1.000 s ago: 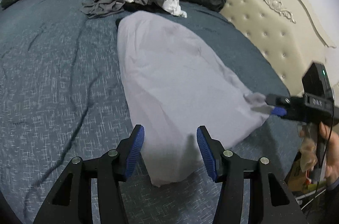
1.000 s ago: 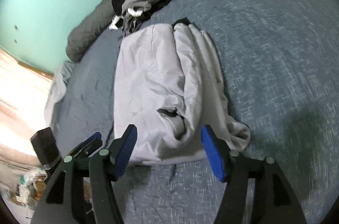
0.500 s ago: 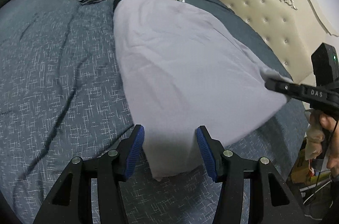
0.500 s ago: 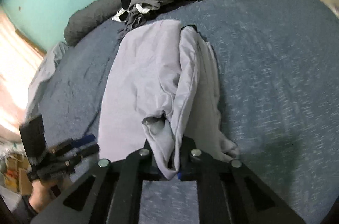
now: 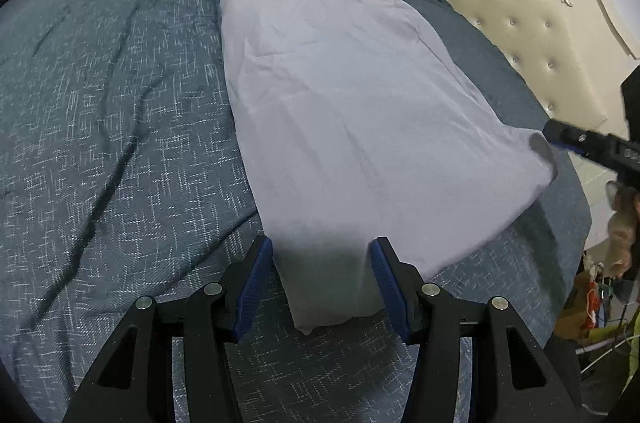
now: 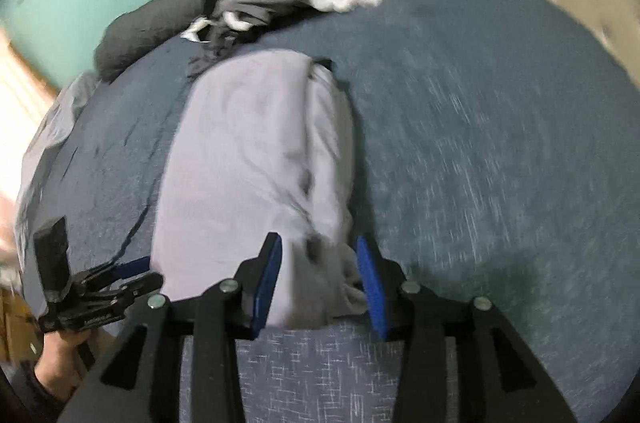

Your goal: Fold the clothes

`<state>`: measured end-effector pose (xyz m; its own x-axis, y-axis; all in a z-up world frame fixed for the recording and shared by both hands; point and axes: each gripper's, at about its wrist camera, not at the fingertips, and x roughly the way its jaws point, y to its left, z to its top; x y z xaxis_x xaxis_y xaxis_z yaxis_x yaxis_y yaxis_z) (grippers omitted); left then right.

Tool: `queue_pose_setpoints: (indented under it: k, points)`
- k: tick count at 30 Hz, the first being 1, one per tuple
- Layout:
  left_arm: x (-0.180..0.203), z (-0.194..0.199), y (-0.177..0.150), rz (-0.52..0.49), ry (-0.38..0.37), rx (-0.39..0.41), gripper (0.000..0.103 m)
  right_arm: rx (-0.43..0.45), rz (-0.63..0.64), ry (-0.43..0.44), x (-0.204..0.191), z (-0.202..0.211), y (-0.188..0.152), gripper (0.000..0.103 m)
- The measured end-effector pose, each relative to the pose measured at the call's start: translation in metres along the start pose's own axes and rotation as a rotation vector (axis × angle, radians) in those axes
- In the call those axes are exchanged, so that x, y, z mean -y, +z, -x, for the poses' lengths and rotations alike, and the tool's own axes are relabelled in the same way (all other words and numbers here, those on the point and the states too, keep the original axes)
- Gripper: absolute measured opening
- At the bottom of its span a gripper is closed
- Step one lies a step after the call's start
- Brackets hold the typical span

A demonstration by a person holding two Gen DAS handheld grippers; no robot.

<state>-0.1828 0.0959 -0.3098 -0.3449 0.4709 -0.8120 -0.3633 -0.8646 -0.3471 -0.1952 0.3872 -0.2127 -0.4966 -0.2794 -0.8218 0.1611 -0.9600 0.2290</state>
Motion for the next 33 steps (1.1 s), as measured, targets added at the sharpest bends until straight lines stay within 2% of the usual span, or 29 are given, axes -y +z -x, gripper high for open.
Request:
queue_pose_setpoints:
  k: [2,3,4,6,9,13,17,21,25,30,33]
  points:
    - [0.0,0.001,-0.001,0.0,0.0,0.0,0.056,0.014,0.068,0.013,-0.015,0.001,0.002,0.031]
    - [0.001,0.002,-0.001,0.001,0.0,0.0,0.056,0.013,0.098,0.018,-0.021,0.0,0.003,0.014]
    - [0.001,0.002,-0.002,0.001,0.001,-0.001,0.056,0.005,0.122,0.022,-0.026,-0.004,0.002,0.007]
    - [0.002,0.003,-0.003,-0.005,0.003,-0.004,0.056,-0.036,0.147,0.022,-0.029,-0.017,0.0,0.005]
    - [0.003,0.003,-0.005,-0.016,0.0,-0.008,0.056,-0.1,0.155,-0.024,-0.025,-0.04,-0.007,0.003]
    - [0.005,0.0,-0.01,-0.023,-0.017,-0.016,0.056,-0.157,0.16,-0.07,-0.006,-0.067,-0.019,0.0]
    - [0.004,-0.009,-0.01,-0.043,-0.007,-0.019,0.056,-0.186,0.147,-0.061,0.008,-0.09,-0.029,0.0]
    - [-0.002,-0.02,-0.013,-0.016,-0.024,-0.037,0.058,-0.205,0.153,-0.062,0.014,-0.107,-0.033,0.0]
    - [-0.003,-0.013,-0.008,-0.011,-0.019,-0.037,0.058,-0.22,0.172,-0.1,0.007,-0.105,-0.026,0.0]
    - [-0.004,0.025,0.006,-0.006,0.001,0.063,0.058,-0.149,0.194,-0.084,-0.001,-0.062,-0.018,0.0]
    - [-0.001,0.036,0.016,0.008,-0.033,0.094,0.057,-0.143,0.228,-0.094,-0.002,-0.052,-0.022,0.0]
